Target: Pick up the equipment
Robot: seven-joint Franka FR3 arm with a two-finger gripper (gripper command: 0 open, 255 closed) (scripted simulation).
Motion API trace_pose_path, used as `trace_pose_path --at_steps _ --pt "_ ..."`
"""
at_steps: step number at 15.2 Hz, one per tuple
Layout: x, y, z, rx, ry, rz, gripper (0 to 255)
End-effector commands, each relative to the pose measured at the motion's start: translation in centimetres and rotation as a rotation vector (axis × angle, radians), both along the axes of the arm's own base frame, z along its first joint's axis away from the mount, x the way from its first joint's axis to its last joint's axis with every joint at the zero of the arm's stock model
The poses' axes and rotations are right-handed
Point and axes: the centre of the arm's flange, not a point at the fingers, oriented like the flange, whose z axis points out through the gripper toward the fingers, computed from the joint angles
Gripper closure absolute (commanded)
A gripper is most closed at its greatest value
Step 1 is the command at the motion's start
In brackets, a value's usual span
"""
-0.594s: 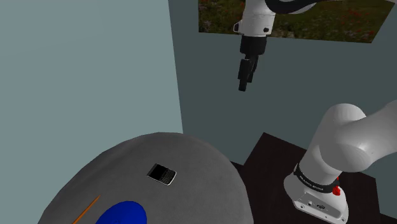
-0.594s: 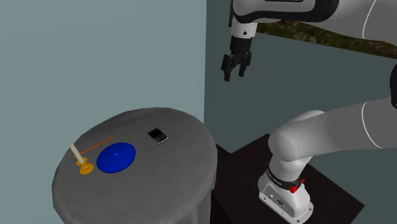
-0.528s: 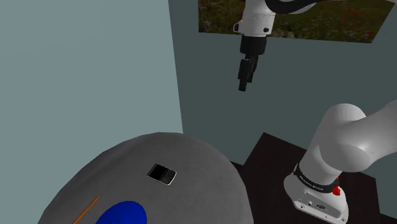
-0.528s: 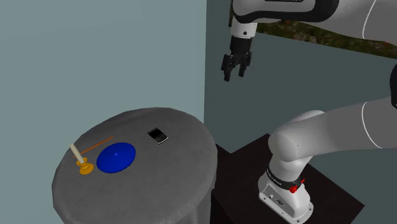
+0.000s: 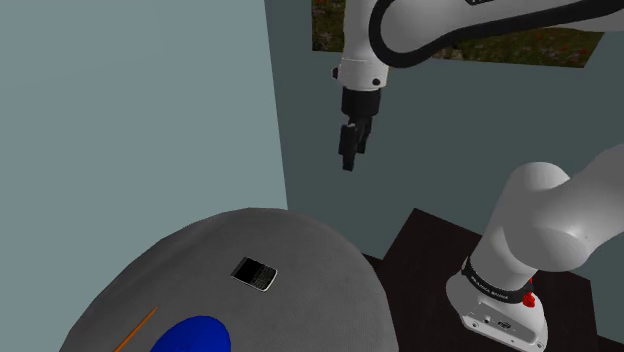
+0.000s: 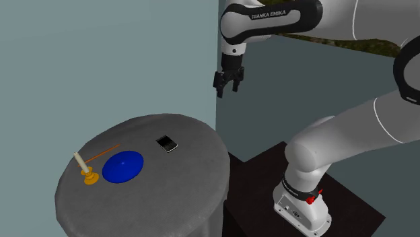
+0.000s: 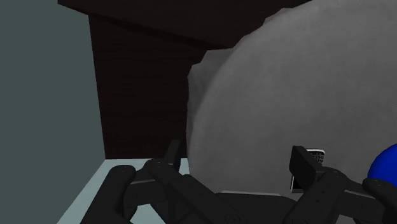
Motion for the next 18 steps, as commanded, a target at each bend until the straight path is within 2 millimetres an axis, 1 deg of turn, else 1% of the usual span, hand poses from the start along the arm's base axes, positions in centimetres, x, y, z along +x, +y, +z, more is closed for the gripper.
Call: trace_pose_path --at_steps 1,10,18 --pt "1.1 2.0 -1.7 -0.003 -0.001 0.013 0" --pt "5.8 10.8 -8.6 -0.018 -0.001 0.071 0" --pt "9.5 18.8 -14.7 -0.031 -0.002 0.123 0"
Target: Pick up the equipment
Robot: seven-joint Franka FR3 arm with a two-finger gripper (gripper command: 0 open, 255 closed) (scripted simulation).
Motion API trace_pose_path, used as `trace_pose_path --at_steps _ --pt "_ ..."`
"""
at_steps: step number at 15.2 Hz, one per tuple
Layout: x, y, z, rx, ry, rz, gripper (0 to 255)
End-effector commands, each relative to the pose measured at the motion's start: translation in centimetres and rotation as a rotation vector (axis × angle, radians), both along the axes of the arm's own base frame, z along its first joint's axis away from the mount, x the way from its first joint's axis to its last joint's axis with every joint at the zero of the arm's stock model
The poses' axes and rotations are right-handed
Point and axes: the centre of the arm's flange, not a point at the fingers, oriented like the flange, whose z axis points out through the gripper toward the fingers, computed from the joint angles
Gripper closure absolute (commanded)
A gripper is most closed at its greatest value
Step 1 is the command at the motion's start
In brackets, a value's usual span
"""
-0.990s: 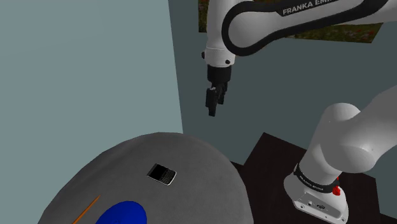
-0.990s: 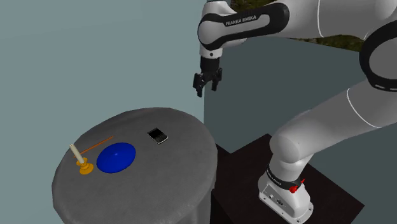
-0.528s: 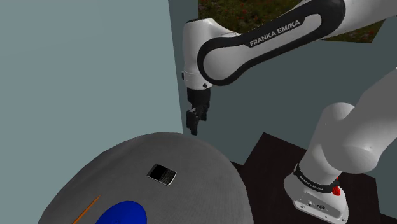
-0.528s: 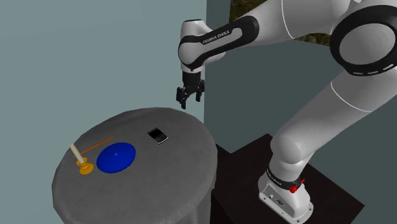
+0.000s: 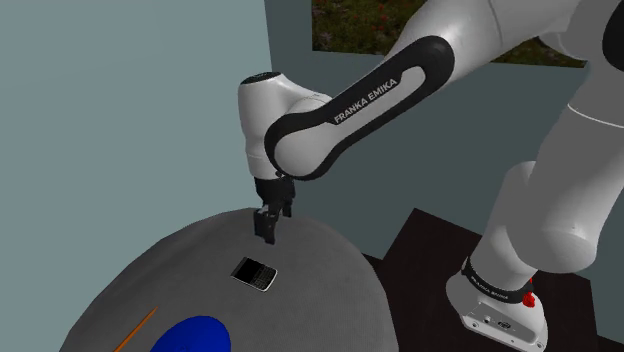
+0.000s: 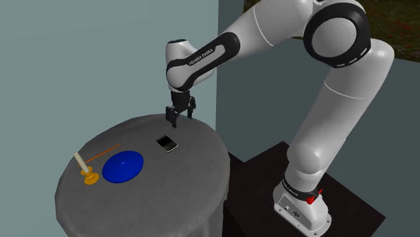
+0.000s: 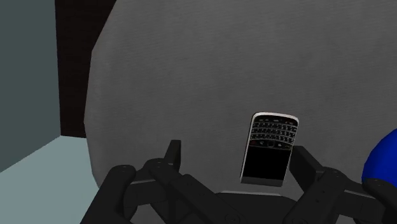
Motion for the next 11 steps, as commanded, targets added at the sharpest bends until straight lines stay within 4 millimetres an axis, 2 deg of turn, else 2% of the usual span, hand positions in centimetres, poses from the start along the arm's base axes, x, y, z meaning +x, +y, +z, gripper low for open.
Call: trace_pose_path --at_steps 1,7,11 --pt "0.6 2.0 -1.9 -0.002 0.0 0.013 0" --pt "3.1 8.0 -6.6 -0.012 0.0 0.052 0" --pt "3.3 8.5 -8.6 -0.013 0.0 0.055 0"
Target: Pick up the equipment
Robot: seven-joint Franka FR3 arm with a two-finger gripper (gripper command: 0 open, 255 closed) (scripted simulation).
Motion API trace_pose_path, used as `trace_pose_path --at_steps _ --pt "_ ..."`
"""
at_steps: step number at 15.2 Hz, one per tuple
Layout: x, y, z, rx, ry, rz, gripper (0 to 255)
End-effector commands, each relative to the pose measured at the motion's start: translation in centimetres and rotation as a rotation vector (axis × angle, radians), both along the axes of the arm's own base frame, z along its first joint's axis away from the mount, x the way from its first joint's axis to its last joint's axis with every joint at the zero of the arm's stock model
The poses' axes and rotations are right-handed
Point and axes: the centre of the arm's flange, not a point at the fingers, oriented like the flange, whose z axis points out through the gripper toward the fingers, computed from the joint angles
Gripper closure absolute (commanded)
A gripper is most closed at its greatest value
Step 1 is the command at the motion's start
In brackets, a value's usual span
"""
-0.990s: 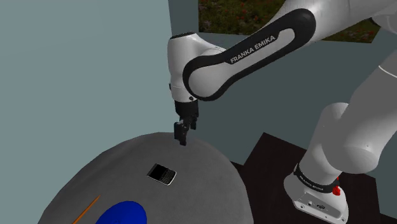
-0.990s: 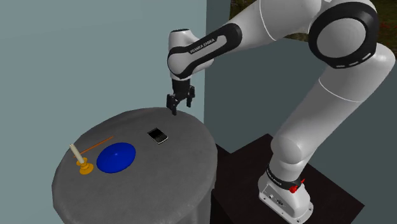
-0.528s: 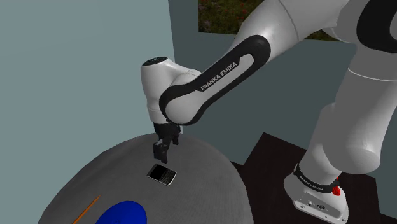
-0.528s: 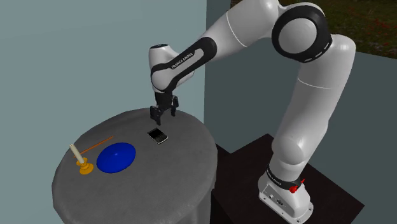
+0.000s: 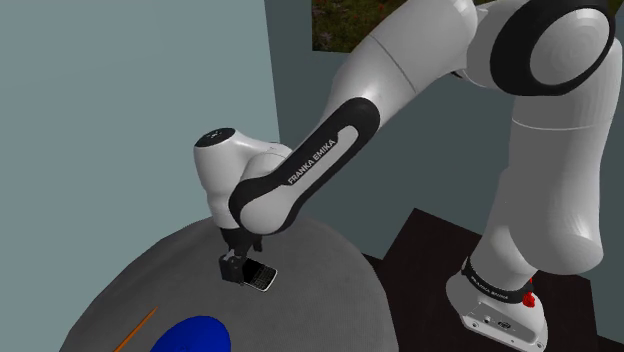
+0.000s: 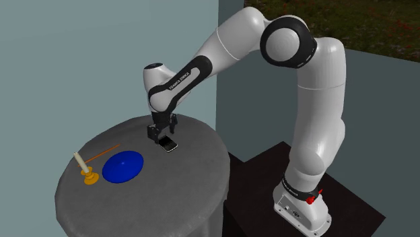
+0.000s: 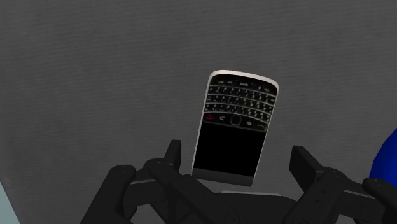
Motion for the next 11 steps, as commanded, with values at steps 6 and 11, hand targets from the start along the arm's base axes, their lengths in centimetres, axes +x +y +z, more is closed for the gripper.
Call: trace_pose_path --at_steps 6,11 --pt "0.0 0.1 -3.0 0.0 0.0 0.001 0" --pt "0.1 0.1 -3.1 0.0 0.0 0.001 255"
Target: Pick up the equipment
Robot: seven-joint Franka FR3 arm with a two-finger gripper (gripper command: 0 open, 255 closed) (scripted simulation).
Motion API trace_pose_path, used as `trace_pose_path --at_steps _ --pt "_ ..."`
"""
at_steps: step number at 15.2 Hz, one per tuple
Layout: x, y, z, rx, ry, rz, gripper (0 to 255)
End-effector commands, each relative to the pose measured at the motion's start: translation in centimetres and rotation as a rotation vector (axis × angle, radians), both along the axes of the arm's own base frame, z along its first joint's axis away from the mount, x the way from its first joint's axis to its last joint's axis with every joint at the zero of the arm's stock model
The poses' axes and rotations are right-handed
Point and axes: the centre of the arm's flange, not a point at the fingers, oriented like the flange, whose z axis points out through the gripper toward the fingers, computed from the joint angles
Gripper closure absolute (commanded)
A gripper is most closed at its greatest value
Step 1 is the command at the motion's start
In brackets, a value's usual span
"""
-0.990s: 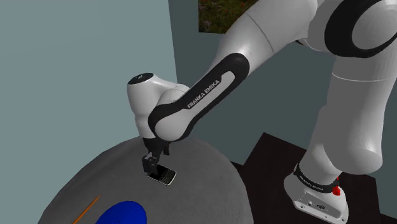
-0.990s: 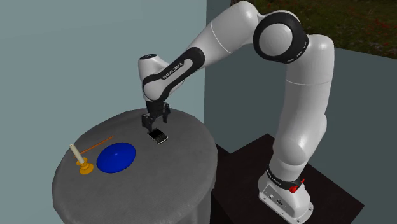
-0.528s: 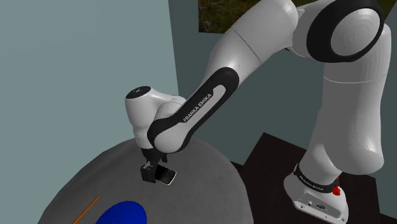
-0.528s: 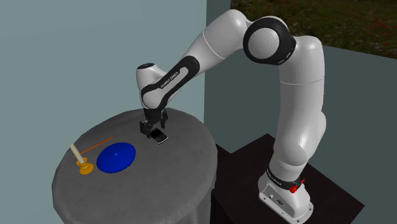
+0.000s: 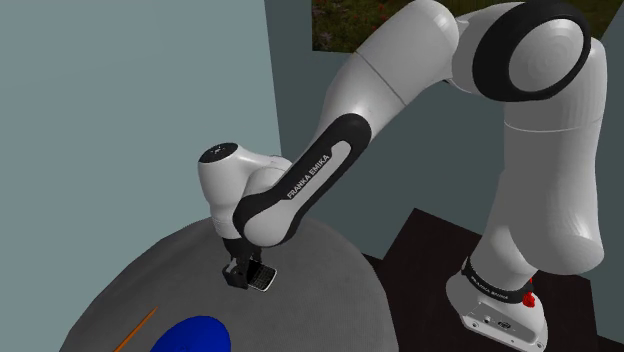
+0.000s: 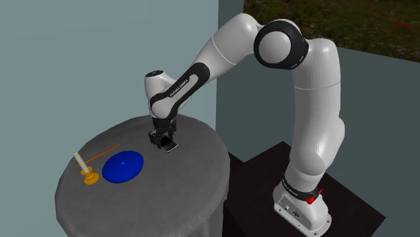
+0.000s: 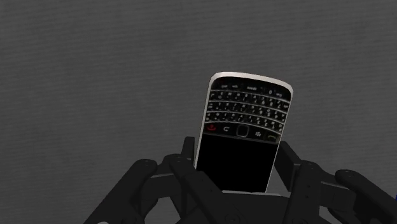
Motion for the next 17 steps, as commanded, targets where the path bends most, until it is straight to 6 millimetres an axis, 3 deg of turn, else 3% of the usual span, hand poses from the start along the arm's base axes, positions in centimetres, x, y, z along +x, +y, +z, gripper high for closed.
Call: trace_pose_path --at_steps 1,5,17 --pt "0.1 -0.1 -0.1 -0.001 0.001 -0.001 255" --pt "-0.1 -0.1 -0.1 -0.001 0.001 -0.001 255" --pt "-0.1 -0.1 6.2 -0.001 0.001 -0.001 255"
